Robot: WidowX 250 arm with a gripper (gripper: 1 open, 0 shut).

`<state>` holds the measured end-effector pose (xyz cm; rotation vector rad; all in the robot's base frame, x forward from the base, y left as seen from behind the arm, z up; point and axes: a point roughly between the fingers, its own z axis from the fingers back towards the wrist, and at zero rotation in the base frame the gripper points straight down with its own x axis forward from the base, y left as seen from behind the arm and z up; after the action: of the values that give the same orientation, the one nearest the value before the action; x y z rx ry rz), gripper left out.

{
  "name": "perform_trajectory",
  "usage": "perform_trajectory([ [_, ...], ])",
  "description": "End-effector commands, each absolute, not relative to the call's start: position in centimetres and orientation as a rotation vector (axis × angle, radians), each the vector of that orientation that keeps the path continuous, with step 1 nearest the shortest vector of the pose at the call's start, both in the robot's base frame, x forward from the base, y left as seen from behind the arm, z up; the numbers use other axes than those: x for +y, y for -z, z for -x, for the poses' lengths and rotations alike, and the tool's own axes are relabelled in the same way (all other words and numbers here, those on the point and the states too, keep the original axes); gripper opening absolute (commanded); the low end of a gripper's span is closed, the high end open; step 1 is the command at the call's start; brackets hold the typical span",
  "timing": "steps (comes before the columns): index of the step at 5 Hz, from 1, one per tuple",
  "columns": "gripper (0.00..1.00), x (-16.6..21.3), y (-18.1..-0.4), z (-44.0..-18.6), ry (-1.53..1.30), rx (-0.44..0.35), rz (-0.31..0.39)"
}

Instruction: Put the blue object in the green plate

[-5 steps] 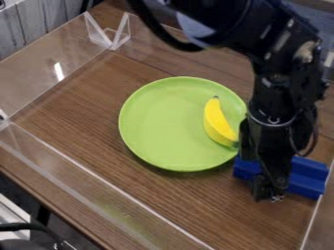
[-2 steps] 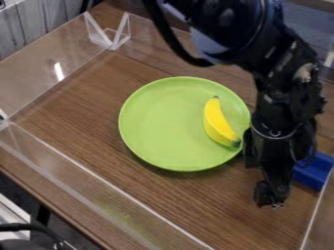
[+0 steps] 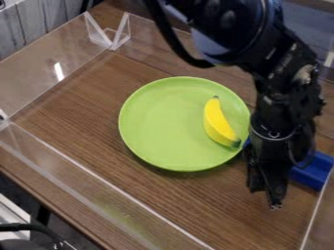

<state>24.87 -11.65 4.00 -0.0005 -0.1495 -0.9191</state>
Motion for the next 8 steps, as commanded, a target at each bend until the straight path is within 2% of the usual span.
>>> perform_trajectory([
  [1,0.0,-11.7,-5.6,-26.0,0.903,-0.201,0.001],
  [5,0.0,-10.5,-6.7,-26.3,0.863,-0.18,0.009],
  [8,0.0,-10.1,-7.5,-26.5,0.824,-0.209,0.009],
])
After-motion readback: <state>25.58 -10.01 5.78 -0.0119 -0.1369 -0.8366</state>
